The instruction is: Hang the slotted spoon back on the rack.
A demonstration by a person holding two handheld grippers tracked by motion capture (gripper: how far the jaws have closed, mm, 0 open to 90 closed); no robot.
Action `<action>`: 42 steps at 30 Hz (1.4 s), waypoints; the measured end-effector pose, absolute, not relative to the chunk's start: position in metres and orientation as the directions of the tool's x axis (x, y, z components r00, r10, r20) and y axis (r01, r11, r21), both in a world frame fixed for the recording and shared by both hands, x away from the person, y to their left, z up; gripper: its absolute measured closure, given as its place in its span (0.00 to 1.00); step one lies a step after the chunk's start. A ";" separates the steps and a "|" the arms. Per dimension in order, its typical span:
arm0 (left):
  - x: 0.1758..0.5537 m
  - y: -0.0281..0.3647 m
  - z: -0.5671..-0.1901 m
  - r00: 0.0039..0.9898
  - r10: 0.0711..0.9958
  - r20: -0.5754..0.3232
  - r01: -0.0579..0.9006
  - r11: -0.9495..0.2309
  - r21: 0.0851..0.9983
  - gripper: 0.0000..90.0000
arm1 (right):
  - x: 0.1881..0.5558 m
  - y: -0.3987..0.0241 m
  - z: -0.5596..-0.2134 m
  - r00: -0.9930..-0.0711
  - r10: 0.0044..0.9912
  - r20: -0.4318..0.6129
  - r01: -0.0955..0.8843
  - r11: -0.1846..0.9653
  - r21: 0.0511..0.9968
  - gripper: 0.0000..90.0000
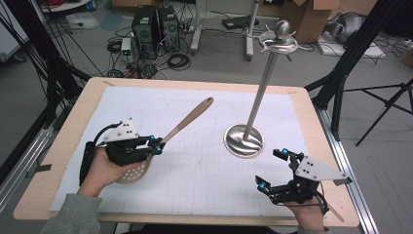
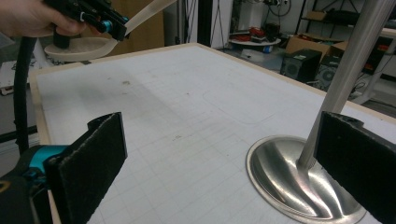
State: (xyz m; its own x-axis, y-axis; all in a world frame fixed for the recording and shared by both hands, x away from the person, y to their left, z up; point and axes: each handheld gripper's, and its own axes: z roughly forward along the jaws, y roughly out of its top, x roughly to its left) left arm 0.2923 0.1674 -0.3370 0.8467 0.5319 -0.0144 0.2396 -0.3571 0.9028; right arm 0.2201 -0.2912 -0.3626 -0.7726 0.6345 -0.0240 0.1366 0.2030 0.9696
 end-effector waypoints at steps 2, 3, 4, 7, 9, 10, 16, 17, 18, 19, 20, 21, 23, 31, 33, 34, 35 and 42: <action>0.293 0.165 -0.335 0.848 0.530 -0.015 0.238 -0.354 0.905 0.86 | 0.220 -0.292 -0.362 -0.769 0.639 -0.026 0.132 0.200 0.971 0.02; 0.293 0.164 -0.334 0.846 0.532 -0.014 0.237 -0.353 0.905 0.86 | 0.219 -0.292 -0.362 -0.770 0.638 -0.024 0.134 0.198 0.971 0.02; 0.293 0.162 -0.333 0.844 0.537 -0.007 0.234 -0.355 0.905 0.86 | 0.219 -0.292 -0.362 -0.770 0.638 -0.022 0.136 0.197 0.971 0.02; 0.293 0.158 -0.331 0.843 0.537 0.000 0.229 -0.360 0.904 0.86 | 0.219 -0.293 -0.362 -0.768 0.640 -0.021 0.138 0.198 0.970 0.02; 0.293 0.156 -0.330 0.845 0.534 0.000 0.224 -0.354 0.908 0.86 | 0.219 -0.293 -0.362 -0.768 0.640 -0.022 0.137 0.197 0.971 0.02; 0.293 0.155 -0.329 0.845 0.535 -0.004 0.225 -0.349 0.910 0.86 | 0.219 -0.293 -0.362 -0.769 0.639 -0.021 0.137 0.197 0.971 0.02; 0.293 0.146 -0.327 0.841 0.541 -0.035 0.227 -0.293 0.929 0.86 | 0.219 -0.293 -0.362 -0.769 0.639 -0.026 0.131 0.197 0.972 0.02; 0.293 0.145 -0.327 0.843 0.537 -0.032 0.221 -0.293 0.930 0.86 | 0.219 -0.293 -0.362 -0.768 0.640 -0.021 0.136 0.196 0.971 0.02; 0.293 0.143 -0.327 0.844 0.536 -0.026 0.216 -0.296 0.930 0.86 | 0.219 -0.293 -0.363 -0.768 0.640 -0.025 0.135 0.199 0.971 0.02; 0.293 0.141 -0.327 0.846 0.533 -0.021 0.214 -0.303 0.929 0.86 | 0.219 -0.292 -0.363 -0.770 0.637 -0.023 0.135 0.198 0.971 0.02; 0.293 0.140 -0.326 0.846 0.533 -0.020 0.214 -0.305 0.928 0.86 | 0.219 -0.291 -0.363 -0.772 0.636 -0.022 0.137 0.200 0.970 0.02; 0.293 0.139 -0.325 0.848 0.530 -0.019 0.212 -0.306 0.928 0.86 | 0.219 -0.291 -0.363 -0.772 0.635 -0.022 0.137 0.200 0.970 0.02; 0.293 0.137 -0.322 0.851 0.526 -0.018 0.207 -0.303 0.930 0.86 | 0.219 -0.291 -0.362 -0.772 0.635 -0.023 0.136 0.200 0.970 0.02; 0.293 0.131 -0.306 0.850 0.526 -0.026 0.190 -0.261 0.946 0.86 | 0.219 -0.294 -0.362 -0.770 0.637 -0.025 0.130 0.196 0.972 0.02; 0.293 0.130 -0.303 0.851 0.524 -0.030 0.190 -0.254 0.948 0.86 | 0.219 -0.293 -0.362 -0.772 0.635 -0.026 0.129 0.197 0.972 0.02; 0.293 0.129 -0.302 0.852 0.523 -0.032 0.187 -0.247 0.951 0.86 | 0.219 -0.293 -0.362 -0.771 0.636 -0.020 0.137 0.196 0.971 0.02; 0.293 0.129 -0.300 0.852 0.523 -0.031 0.185 -0.246 0.951 0.86 | 0.220 -0.293 -0.363 -0.772 0.636 -0.025 0.132 0.199 0.971 0.02; 0.293 0.124 -0.289 0.860 0.509 -0.028 0.171 -0.237 0.956 0.86 | 0.219 -0.294 -0.362 -0.769 0.638 -0.023 0.134 0.196 0.971 0.02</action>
